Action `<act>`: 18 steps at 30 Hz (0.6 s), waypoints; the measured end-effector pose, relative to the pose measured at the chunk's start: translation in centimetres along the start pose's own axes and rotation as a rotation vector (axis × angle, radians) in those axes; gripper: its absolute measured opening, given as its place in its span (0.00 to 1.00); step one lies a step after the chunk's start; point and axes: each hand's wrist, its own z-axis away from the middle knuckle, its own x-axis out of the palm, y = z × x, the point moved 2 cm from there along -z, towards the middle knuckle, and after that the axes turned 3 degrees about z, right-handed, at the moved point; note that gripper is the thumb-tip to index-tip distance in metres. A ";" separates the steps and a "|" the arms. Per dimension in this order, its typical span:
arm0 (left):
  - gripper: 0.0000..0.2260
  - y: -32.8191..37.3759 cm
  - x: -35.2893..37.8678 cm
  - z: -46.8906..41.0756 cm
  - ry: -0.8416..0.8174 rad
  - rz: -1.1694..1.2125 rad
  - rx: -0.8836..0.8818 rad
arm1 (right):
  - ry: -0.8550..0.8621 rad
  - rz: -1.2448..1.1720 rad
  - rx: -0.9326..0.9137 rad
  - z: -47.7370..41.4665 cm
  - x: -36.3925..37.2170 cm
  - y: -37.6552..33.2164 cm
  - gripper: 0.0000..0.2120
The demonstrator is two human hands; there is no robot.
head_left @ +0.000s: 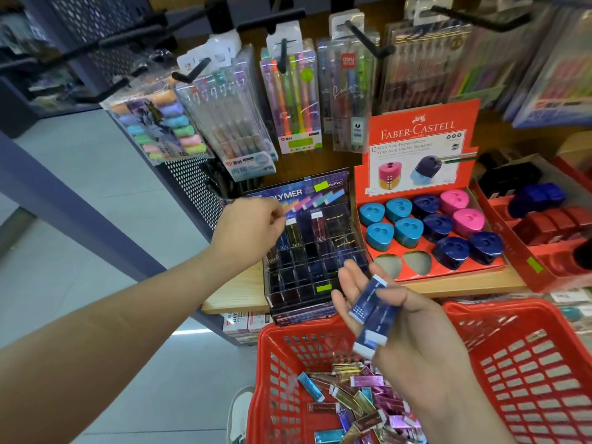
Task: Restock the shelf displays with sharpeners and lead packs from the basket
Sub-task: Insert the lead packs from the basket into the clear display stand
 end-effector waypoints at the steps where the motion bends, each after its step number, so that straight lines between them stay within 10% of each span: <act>1: 0.07 0.7 -0.5 0.6 -0.024 0.171 -0.061 | -0.013 -0.009 -0.007 -0.1 0.0 0.0 0.22; 7: 0.13 6.8 -1.3 5.9 -0.673 0.806 -0.227 | -0.064 -0.031 -0.056 -0.2 0.4 0.0 0.28; 18: 0.02 7.0 -0.5 7.0 -0.637 0.963 -0.290 | -0.031 0.089 -0.055 -0.4 0.3 0.7 0.23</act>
